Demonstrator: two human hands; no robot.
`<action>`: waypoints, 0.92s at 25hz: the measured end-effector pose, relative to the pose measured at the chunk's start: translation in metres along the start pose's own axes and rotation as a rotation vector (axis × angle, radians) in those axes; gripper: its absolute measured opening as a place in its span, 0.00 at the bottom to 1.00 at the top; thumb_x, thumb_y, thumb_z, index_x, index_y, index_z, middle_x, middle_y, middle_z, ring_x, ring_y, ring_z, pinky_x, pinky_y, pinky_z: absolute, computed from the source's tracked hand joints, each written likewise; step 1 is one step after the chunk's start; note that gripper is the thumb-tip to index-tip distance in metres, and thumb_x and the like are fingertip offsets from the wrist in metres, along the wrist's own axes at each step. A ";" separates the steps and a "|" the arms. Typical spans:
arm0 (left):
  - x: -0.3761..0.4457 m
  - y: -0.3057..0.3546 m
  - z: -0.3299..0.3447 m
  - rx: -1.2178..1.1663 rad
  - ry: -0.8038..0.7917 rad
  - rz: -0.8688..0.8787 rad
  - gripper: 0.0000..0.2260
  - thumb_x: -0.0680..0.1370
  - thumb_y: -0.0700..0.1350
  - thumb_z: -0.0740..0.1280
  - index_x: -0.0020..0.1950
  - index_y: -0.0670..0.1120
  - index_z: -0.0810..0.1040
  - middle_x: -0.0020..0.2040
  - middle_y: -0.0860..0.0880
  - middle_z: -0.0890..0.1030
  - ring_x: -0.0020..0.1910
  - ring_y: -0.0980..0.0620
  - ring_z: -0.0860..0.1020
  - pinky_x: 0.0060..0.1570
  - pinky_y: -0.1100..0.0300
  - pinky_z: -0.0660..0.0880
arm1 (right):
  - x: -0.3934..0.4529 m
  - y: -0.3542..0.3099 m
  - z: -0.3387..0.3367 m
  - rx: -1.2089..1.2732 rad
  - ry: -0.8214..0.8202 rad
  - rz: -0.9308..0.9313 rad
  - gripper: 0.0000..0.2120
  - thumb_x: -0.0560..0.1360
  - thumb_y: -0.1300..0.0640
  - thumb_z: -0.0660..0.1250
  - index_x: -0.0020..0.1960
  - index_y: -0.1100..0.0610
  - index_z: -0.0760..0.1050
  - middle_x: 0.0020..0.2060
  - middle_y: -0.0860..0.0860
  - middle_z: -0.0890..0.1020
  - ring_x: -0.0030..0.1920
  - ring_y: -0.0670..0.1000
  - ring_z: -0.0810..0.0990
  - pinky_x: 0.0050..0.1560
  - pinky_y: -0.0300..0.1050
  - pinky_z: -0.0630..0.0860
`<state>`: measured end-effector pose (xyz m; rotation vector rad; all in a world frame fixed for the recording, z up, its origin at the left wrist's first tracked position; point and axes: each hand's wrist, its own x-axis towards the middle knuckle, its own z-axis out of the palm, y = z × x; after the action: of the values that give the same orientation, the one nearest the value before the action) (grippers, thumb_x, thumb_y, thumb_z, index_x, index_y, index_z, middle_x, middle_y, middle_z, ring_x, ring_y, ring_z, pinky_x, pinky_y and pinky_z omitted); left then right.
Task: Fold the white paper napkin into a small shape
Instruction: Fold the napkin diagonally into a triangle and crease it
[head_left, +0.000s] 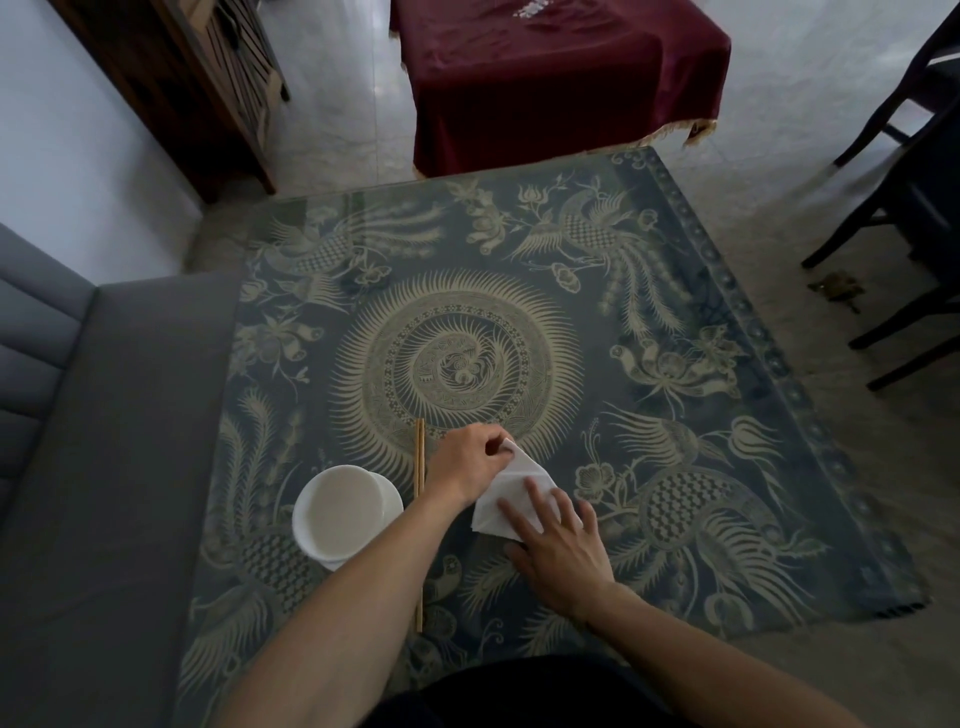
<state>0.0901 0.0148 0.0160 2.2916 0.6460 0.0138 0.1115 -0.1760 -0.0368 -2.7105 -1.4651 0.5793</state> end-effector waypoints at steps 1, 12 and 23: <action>-0.001 0.001 -0.001 0.006 0.014 0.010 0.02 0.76 0.47 0.71 0.47 0.52 0.83 0.43 0.53 0.83 0.43 0.55 0.79 0.43 0.59 0.74 | 0.002 -0.002 -0.002 0.006 0.008 -0.004 0.29 0.80 0.37 0.49 0.79 0.41 0.46 0.79 0.55 0.49 0.76 0.61 0.52 0.72 0.65 0.51; -0.020 0.014 0.021 0.063 0.088 0.120 0.02 0.75 0.47 0.72 0.46 0.50 0.84 0.42 0.53 0.79 0.39 0.54 0.77 0.36 0.58 0.74 | -0.044 0.065 0.015 0.004 0.241 -0.208 0.21 0.77 0.47 0.61 0.67 0.54 0.73 0.63 0.51 0.77 0.57 0.55 0.76 0.55 0.53 0.73; -0.051 0.020 0.045 0.148 0.091 0.208 0.05 0.76 0.50 0.71 0.44 0.50 0.82 0.40 0.54 0.80 0.35 0.55 0.76 0.35 0.64 0.68 | -0.033 0.041 0.017 0.041 0.281 -0.223 0.25 0.75 0.50 0.65 0.70 0.58 0.70 0.67 0.54 0.75 0.54 0.56 0.76 0.49 0.53 0.77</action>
<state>0.0639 -0.0504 0.0056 2.5046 0.4647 0.1750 0.1223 -0.2287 -0.0495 -2.4280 -1.6235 0.2062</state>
